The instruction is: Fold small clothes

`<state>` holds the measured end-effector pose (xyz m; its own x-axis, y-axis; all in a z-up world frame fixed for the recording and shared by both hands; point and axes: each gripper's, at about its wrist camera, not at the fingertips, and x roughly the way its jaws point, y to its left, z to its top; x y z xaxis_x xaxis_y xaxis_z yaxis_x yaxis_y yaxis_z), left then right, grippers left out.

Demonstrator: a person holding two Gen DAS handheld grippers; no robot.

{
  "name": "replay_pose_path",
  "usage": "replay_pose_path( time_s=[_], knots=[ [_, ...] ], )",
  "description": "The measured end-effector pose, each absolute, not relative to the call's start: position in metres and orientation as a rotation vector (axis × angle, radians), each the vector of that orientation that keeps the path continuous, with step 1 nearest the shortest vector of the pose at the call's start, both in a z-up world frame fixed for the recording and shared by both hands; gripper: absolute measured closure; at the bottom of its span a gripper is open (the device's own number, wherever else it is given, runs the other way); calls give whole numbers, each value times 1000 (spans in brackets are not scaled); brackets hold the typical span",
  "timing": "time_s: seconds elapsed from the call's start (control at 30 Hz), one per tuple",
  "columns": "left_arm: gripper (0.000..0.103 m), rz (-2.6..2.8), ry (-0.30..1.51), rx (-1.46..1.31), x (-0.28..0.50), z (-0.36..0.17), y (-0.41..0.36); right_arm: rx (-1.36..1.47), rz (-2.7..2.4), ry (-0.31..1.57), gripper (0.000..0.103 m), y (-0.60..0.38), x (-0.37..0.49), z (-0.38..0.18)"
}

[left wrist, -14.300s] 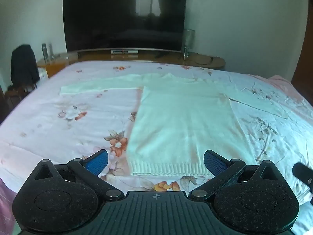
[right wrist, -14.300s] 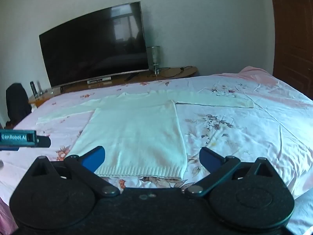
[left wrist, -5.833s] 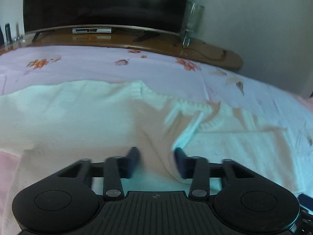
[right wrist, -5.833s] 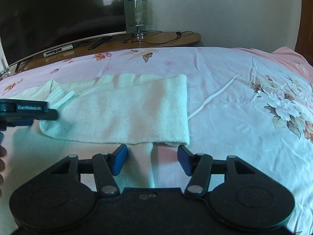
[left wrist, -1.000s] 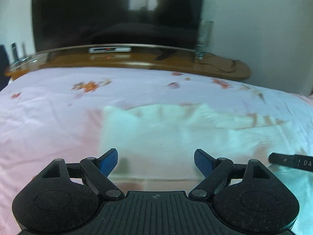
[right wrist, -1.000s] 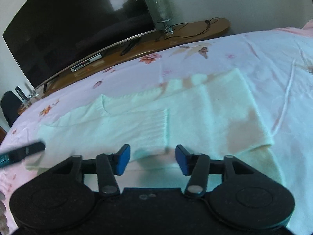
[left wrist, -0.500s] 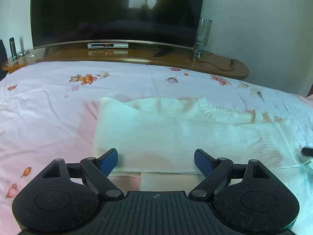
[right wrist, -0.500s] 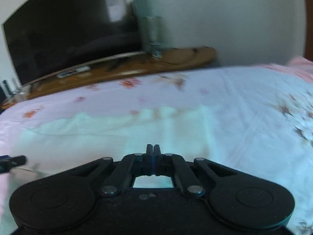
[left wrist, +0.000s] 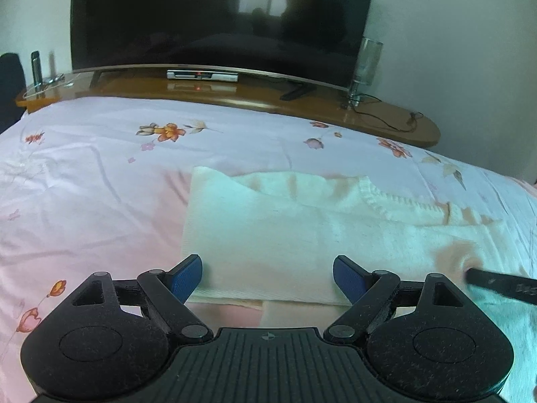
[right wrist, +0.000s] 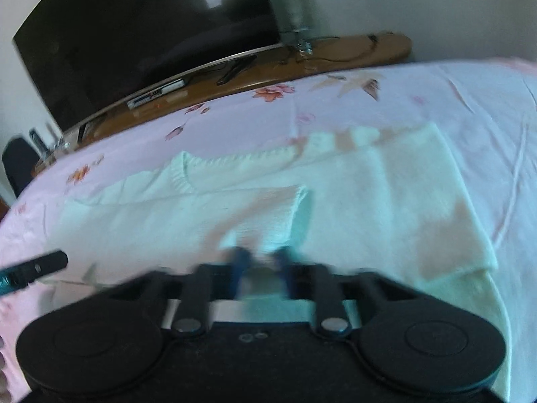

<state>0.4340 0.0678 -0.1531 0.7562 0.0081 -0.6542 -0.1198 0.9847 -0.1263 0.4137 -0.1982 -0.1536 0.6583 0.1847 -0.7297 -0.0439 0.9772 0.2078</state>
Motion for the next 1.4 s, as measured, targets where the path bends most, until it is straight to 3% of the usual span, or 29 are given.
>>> replay_pose_path(
  time_s=[0.23, 0.43, 0.67, 0.8, 0.87, 0.93, 1.1, 1.13, 1.17, 1.2, 1.27, 1.3, 1.4],
  knots=[
    [18, 67, 716, -184, 437, -158, 74, 45, 57, 695, 95, -236, 377, -102],
    [18, 52, 752, -226, 448, -165, 71, 81, -24, 840, 95, -282, 371, -135],
    [18, 50, 765, -315, 468, -168, 76, 62, -92, 795, 95, -289, 365, -140],
    [18, 51, 786, -370, 495, -171, 84, 94, -37, 858, 81, -291, 370, -141],
    [18, 55, 797, -395, 509, -174, 88, 148, -41, 829, 58, -299, 370, -137],
    [18, 53, 803, -415, 519, -178, 89, 190, -48, 824, 61, -303, 375, -137],
    [19, 30, 781, -354, 532, -183, 79, 205, -82, 808, 80, -306, 387, -144],
    [23, 27, 772, -342, 533, -183, 77, 185, -77, 812, 87, -302, 388, -145],
    [37, 22, 758, -340, 533, -183, 76, 165, -73, 807, 90, -299, 387, -145],
    [64, 11, 760, -335, 534, -183, 74, 155, -73, 793, 91, -297, 385, -143],
    [72, 19, 754, -336, 536, -184, 74, 171, -71, 786, 91, -301, 382, -140],
    [83, 22, 750, -334, 536, -185, 75, 185, -72, 800, 91, -304, 381, -143],
    [84, 32, 749, -320, 538, -187, 78, 145, -71, 820, 94, -308, 380, -148]
  ],
)
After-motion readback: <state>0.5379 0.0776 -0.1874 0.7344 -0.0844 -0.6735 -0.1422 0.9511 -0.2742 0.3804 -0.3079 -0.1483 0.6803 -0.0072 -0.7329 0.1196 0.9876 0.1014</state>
